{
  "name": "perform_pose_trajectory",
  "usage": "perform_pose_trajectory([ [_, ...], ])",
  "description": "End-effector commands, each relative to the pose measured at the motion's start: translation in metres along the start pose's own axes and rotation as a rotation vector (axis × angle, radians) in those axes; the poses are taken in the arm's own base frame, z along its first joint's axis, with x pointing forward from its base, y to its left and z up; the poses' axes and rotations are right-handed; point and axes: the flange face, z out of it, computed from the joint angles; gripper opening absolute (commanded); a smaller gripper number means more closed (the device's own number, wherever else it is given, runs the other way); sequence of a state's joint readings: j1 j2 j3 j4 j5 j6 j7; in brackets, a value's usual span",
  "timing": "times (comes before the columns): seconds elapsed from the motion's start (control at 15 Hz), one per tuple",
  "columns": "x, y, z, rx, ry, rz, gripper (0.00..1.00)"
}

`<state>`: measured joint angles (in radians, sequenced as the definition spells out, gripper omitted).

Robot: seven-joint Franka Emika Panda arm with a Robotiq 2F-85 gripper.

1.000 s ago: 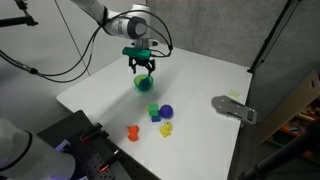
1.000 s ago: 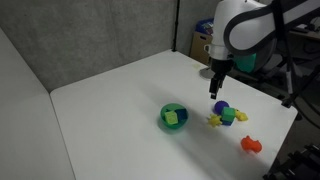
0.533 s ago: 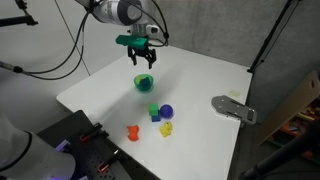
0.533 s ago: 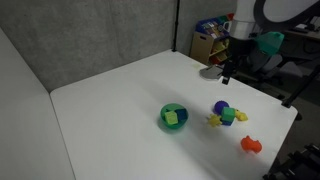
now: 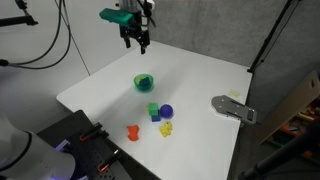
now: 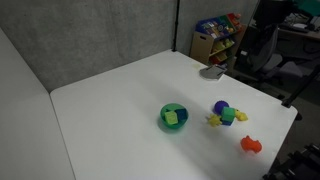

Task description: Remove the orange toy from the green bowl and put it on the table

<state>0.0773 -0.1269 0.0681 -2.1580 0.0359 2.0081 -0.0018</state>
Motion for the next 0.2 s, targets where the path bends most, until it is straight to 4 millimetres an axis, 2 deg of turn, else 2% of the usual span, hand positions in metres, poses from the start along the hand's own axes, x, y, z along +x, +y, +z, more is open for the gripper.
perform_pose_trajectory([
  [0.0,-0.0011,-0.0006,-0.0041,-0.001,0.004,0.001,1.00],
  [0.13,-0.0008,-0.0010,-0.0020,0.000,0.000,0.000,1.00],
])
